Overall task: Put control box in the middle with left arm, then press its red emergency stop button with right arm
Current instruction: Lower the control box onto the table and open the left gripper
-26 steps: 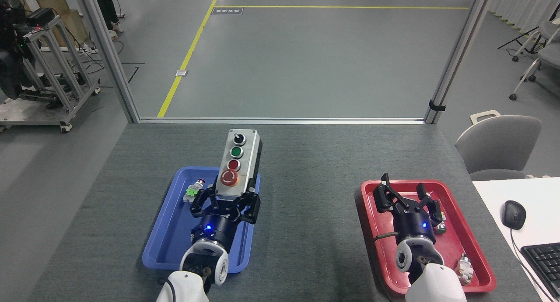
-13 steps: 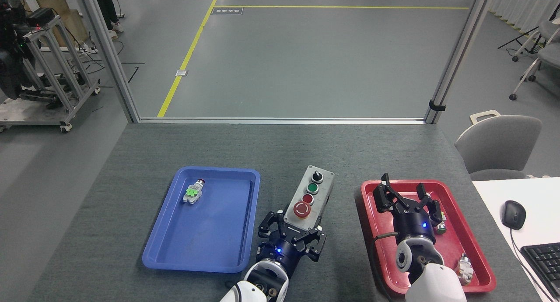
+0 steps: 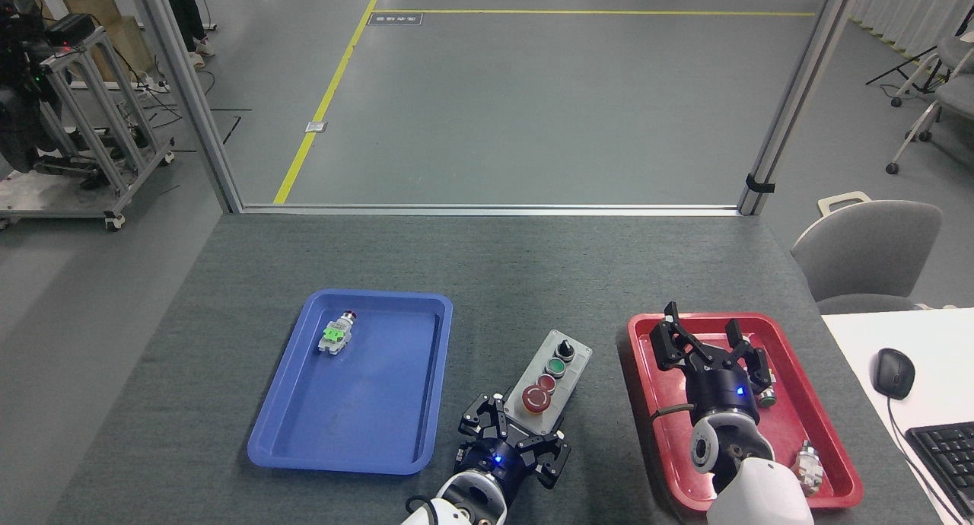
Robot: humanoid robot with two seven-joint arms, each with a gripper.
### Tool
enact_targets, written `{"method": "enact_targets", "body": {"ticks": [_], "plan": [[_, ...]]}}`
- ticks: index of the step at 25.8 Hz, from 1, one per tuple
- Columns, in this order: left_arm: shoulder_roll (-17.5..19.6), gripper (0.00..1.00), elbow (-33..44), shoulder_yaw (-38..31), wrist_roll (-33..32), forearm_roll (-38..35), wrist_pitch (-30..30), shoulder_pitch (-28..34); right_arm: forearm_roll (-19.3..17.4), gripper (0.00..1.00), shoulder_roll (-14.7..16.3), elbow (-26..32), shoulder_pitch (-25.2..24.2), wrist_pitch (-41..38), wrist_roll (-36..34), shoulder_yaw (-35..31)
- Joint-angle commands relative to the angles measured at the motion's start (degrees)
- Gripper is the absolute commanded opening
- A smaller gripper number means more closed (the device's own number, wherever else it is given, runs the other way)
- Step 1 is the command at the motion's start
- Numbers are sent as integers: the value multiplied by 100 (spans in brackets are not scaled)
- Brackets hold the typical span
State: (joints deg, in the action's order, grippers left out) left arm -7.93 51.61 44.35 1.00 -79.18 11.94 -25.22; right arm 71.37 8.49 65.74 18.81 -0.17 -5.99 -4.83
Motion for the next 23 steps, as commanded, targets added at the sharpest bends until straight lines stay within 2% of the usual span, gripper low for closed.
{"method": "enact_targets", "body": {"ticks": [1,2,4,5,10,13,18,23], "plan": [[2,0,-2,152,6,-1,10,-1,0,100,12,0,8,0,10,0],[2,9,-2,152,6,-1,1,-1,0,100,21,0,8,0,1,0],[2,41,-2,170,6,-9,10,-1,0,100,21,0,8,0,1,0],[2,54,7,170,6,-9,10,-1,-9,100,21,0,8,0,1,0],[11,91,42,179,67,-18,28,8,0,100,38,0,0,0,1,0],[20,97,279,188,85,-27,45,52,0,100,30,0,0,0,1,0],[186,98,1070,117,24,-18,-25,438,0,100,30,0,-9,-9,1,0],[1250,98,2345,-23,6,8,-42,1054,0,100,30,0,-9,-9,10,0]]}}
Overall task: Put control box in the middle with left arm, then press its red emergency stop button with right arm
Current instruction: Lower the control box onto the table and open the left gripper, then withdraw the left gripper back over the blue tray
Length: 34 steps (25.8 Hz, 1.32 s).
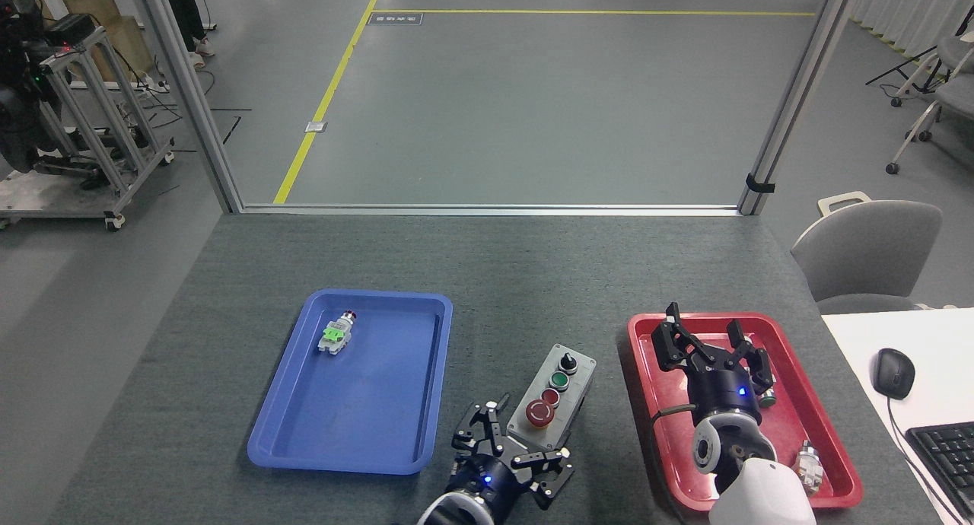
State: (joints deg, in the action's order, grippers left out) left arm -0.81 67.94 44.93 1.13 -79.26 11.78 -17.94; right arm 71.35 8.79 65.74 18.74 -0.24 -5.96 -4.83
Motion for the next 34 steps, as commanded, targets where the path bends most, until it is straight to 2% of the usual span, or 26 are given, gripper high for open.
{"method": "enact_targets", "body": {"ticks": [1,3,7,12,15,19,26,28,31,34], "plan": [[679,98,914,-142,2,25,-27,467,1,100,0,0,7,-2,7,0],[872,98,1213,-397,2,25,-35,687,-8,100,0,0,7,-2,-2,0],[925,99,1547,-1188,11,25,-185,942,1,100,0,0,7,-11,7,0],[846,99,1451,-2577,37,183,-290,889,1,100,0,0,7,-11,-2,0],[837,99,1248,-3016,37,649,-475,669,1,100,-9,0,7,-2,7,0],[846,99,1213,-3359,46,1343,-527,450,1,100,0,0,16,7,-2,0],[872,99,1161,-3394,46,1449,-466,221,1,100,17,0,16,15,-2,-9],[925,99,1046,-3394,72,1458,-607,177,1,100,17,0,16,15,-2,-9],[1127,99,976,-3430,81,1458,-1134,142,1,100,0,9,25,33,-28,-18],[1162,99,976,-3711,54,1449,-1283,133,1,100,9,17,86,33,-37,-18]]}}
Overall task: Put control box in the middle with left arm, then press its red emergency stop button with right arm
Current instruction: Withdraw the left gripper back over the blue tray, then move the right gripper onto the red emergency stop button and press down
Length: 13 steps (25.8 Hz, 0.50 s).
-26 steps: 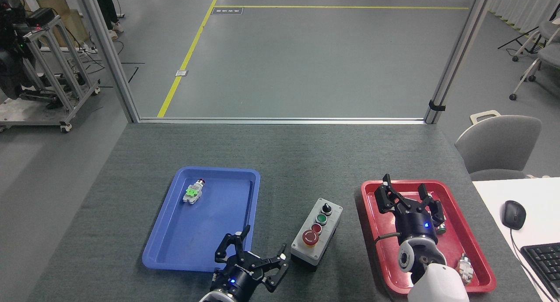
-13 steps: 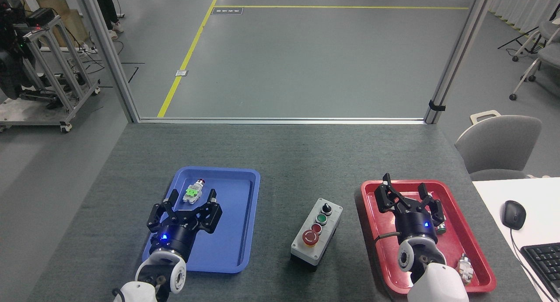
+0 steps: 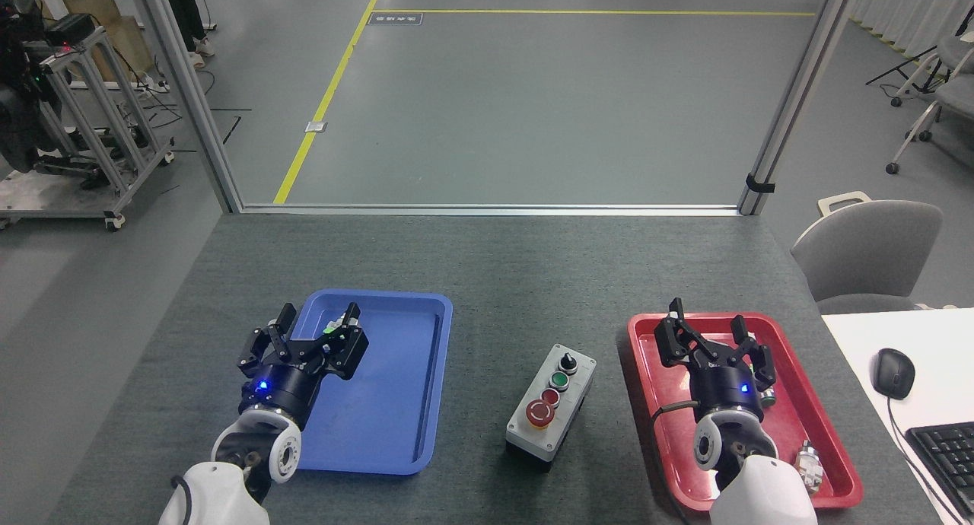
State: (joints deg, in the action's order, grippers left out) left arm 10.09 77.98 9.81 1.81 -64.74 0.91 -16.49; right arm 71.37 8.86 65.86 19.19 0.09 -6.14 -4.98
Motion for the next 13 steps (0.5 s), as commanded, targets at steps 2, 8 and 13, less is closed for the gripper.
{"method": "enact_targets", "body": {"ticks": [2,8,13], "plan": [[19,99,-2,-322,30,6,-161,15,0,100,28,6,50,0,-46,-3],[-51,99,25,-375,30,6,-205,23,141,59,344,-91,76,-150,-37,137],[-148,99,33,-375,-14,-3,-214,-12,158,0,353,-275,173,-2057,7,612]]}}
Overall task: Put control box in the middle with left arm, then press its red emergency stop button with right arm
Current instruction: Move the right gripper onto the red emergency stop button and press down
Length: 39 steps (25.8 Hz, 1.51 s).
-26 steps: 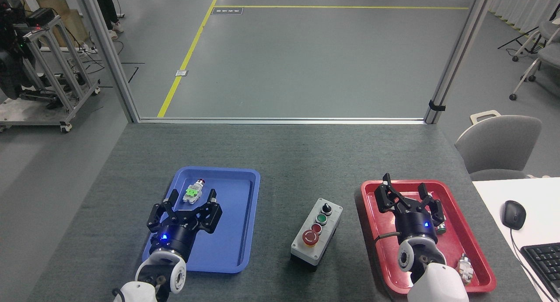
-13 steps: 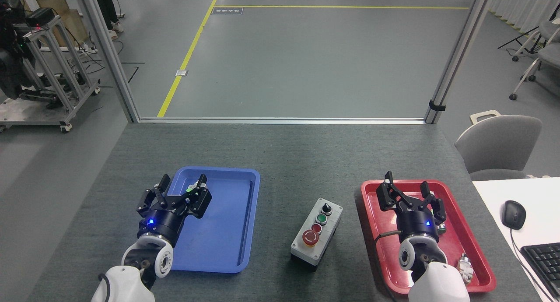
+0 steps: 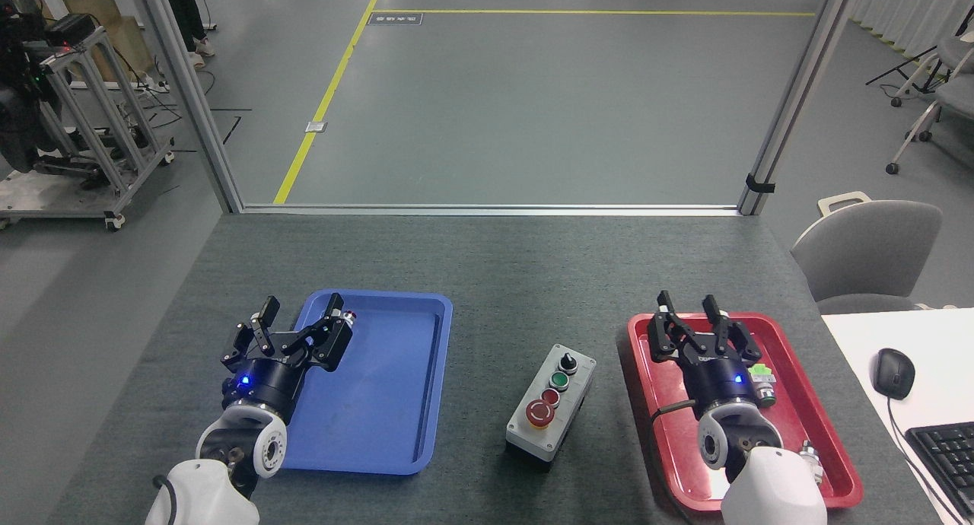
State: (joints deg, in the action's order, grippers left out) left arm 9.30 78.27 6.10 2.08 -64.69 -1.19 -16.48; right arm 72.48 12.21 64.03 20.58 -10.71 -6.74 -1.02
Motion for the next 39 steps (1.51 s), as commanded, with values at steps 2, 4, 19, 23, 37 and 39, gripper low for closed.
{"method": "enact_targets", "body": {"ticks": [2,4,19,23,37,39], "plan": [[-69,99,-5,-3,-59,-8,-4,-13,55,0,-8,-119,-28,-1592,68,445],[-69,99,-5,5,-67,-8,-4,-13,73,0,-17,-127,-28,-1838,68,866],[-60,99,-31,14,-67,-8,14,66,1145,0,-17,-488,-151,-1829,516,2132],[-69,99,-84,41,-59,-8,14,277,1136,0,-26,-523,-142,-1829,516,2106],[-139,99,-102,41,100,-8,-13,734,-349,100,-325,-382,-72,-1970,498,788],[-139,99,-102,41,100,-8,-4,734,-1316,100,-325,-374,-37,-2163,490,392]]}}
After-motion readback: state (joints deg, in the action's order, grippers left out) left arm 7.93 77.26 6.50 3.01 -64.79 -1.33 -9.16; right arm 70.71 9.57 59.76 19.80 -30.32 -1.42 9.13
